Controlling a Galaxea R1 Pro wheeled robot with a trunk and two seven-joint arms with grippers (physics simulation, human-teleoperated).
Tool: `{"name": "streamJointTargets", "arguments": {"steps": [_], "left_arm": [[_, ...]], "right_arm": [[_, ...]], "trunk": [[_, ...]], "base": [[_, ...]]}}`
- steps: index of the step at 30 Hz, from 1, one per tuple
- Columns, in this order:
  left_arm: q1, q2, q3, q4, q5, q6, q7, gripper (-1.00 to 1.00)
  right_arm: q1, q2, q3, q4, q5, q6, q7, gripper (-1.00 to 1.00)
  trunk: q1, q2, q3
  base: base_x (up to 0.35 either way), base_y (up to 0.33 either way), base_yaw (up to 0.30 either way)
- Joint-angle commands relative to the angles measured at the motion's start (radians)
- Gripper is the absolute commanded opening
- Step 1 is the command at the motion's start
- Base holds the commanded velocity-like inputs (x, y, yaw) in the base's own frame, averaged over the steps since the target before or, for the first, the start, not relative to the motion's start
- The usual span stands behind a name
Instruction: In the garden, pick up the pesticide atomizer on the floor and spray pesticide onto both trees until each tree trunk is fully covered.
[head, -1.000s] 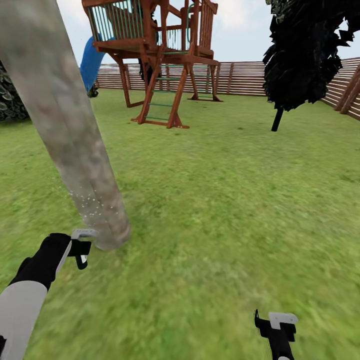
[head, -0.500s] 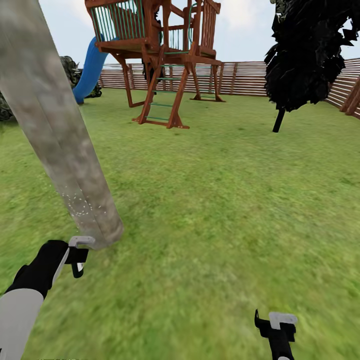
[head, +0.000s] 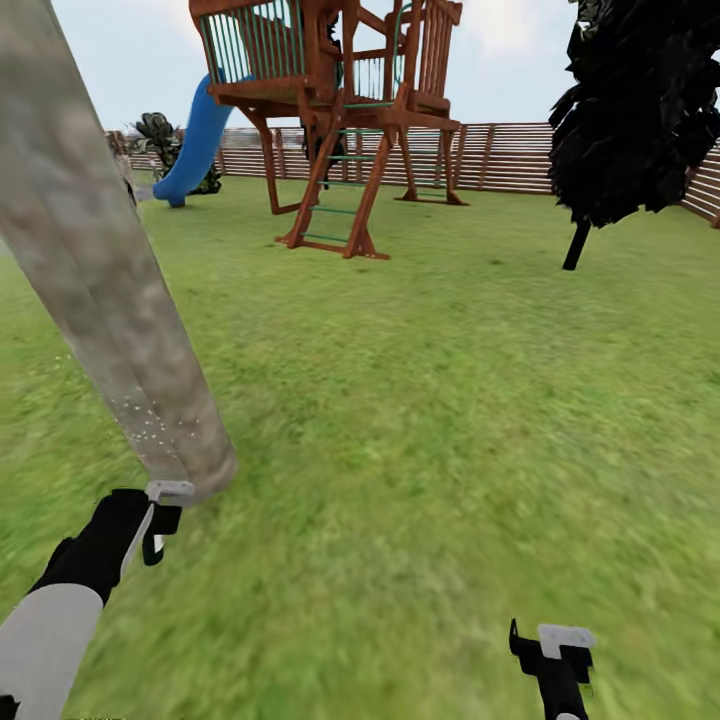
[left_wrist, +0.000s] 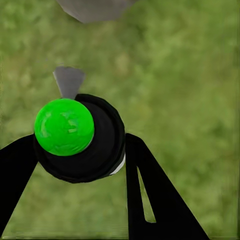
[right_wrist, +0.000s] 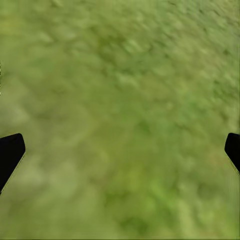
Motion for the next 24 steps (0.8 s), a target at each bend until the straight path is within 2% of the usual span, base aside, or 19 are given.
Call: {"name": "streamJointTargets", "arguments": {"steps": [1,2,3,8,16,24], "left_arm": [[0.000,0.001,0.002,0.009,-0.001,0.000,-0.001,-1.00],[0.000,0.002,0.060,0.019,0.031,-0.003,-0.004,-1.00],[0.000,0.002,0.073,0.020,0.038,-0.007,-0.005,-1.00],[0.000,0.001,0.078,0.031,0.044,-0.064,-0.006,-1.00],[0.000,-0.002,0.078,0.032,0.045,-0.068,-0.005,-1.00],[0.000,-0.002,0.078,0.032,0.045,-0.068,-0.004,-1.00]], "right_arm": [[0.000,0.000,0.000,0.000,0.000,0.000,-0.001,1.00],[0.000,0.000,0.001,0.000,0.000,0.000,0.000,1.00],[0.000,0.000,0.001,0.000,0.000,0.000,0.000,1.00],[0.000,0.000,0.001,0.000,0.000,0.000,0.000,1.00],[0.000,0.000,0.001,0.000,0.000,0.000,0.000,1.00],[0.000,-0.001,0.000,0.000,0.000,0.000,0.000,1.00]], "trunk": [[0.000,0.000,0.000],[0.000,0.000,0.000],[0.000,0.000,0.000],[0.000,0.000,0.000],[0.000,0.000,0.000],[0.000,0.000,0.000]], "base": [[0.156,-0.242,0.266],[0.152,-0.244,0.275],[0.151,-0.244,0.275],[0.153,-0.244,0.275],[0.155,-0.245,0.270],[0.150,-0.245,0.024]]}}
